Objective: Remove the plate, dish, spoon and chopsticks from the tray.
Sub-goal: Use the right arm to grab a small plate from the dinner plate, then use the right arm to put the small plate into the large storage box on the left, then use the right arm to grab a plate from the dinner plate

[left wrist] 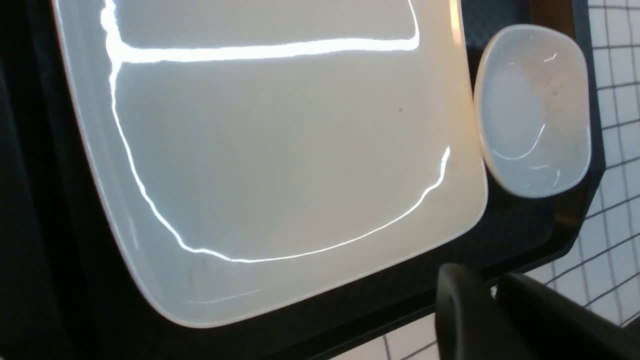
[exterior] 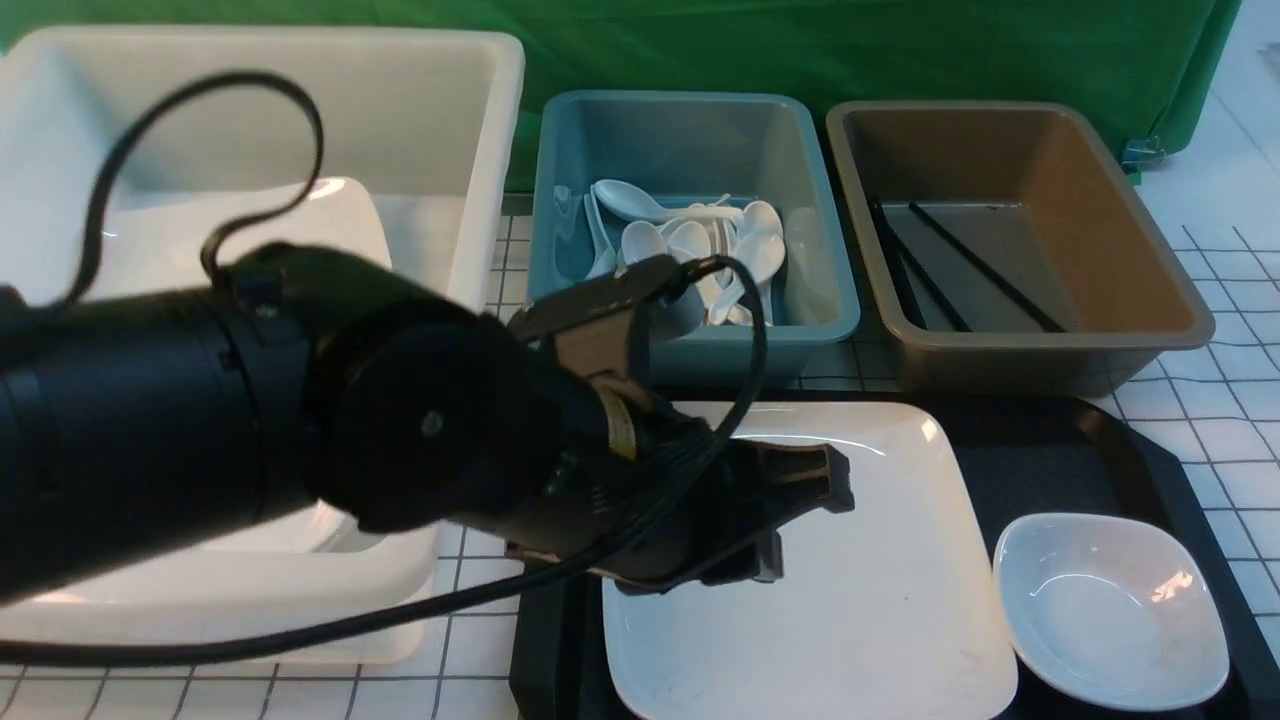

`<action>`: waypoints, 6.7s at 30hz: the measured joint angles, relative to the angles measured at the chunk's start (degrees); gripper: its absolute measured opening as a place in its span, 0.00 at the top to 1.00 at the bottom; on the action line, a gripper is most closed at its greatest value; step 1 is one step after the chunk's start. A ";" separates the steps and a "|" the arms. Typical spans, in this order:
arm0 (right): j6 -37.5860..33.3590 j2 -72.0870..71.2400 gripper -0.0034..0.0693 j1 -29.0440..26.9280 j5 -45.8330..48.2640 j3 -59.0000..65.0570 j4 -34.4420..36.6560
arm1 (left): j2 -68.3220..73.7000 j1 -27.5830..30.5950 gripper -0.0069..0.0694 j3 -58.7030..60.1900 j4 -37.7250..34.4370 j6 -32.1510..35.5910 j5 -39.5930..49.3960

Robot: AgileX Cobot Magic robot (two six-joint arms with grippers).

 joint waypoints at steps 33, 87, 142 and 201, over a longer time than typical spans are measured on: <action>-23.44 56.73 0.53 4.65 11.56 -15.51 13.47 | 0.00 10.36 0.91 -10.96 8.79 17.08 24.61; -7.30 61.68 0.85 24.52 18.09 -34.60 -12.57 | -9.67 29.91 0.91 -15.93 -0.92 28.21 22.19; -45.33 129.27 0.57 45.53 3.95 -111.00 6.98 | -11.29 91.93 0.91 -16.12 -33.33 49.54 28.40; -17.71 54.48 0.91 1.43 19.58 -24.21 20.00 | -11.29 48.96 0.89 -14.32 -12.49 44.86 27.12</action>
